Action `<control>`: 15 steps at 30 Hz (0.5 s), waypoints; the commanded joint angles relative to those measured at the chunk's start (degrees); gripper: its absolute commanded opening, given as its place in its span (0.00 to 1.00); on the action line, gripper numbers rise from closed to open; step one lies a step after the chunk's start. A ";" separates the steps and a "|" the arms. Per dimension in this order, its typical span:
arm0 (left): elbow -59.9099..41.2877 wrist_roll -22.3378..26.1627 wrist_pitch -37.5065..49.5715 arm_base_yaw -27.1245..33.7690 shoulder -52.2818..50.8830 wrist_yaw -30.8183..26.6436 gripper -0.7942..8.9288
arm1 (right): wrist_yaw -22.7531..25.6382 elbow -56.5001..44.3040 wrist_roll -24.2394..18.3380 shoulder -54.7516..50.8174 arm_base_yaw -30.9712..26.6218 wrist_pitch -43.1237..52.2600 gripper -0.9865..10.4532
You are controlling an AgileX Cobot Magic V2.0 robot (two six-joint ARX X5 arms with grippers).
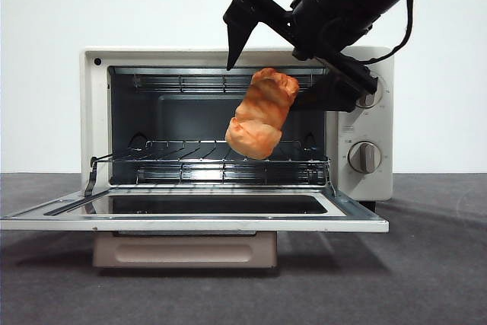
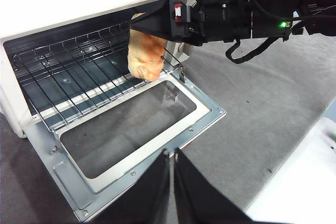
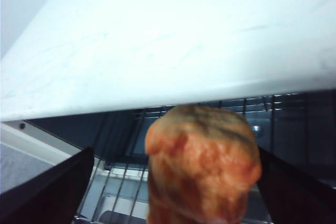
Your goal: The left arm flap open the oven, the right arm pick bread and place it into oven, the left arm flap close the oven
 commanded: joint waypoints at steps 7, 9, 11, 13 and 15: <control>1.29 -2.73 0.17 -0.48 0.28 -0.28 0.10 | 1.38 0.98 -1.03 0.52 -0.22 0.02 0.51; 1.31 -2.99 -0.11 -0.48 0.28 -0.24 0.10 | 2.10 0.98 -1.18 0.66 -0.26 -0.35 0.52; 1.31 -3.10 -0.59 -0.48 0.28 -0.20 0.10 | 2.82 0.98 -1.16 1.29 -0.26 -0.48 0.55; 1.31 -3.10 -1.09 -0.48 0.28 -0.20 0.10 | 2.86 0.98 -1.27 2.10 -0.24 -0.39 0.56; 1.29 -3.06 -1.46 -0.48 0.26 -0.20 0.10 | 3.08 0.98 -2.08 2.16 -0.17 -0.31 0.56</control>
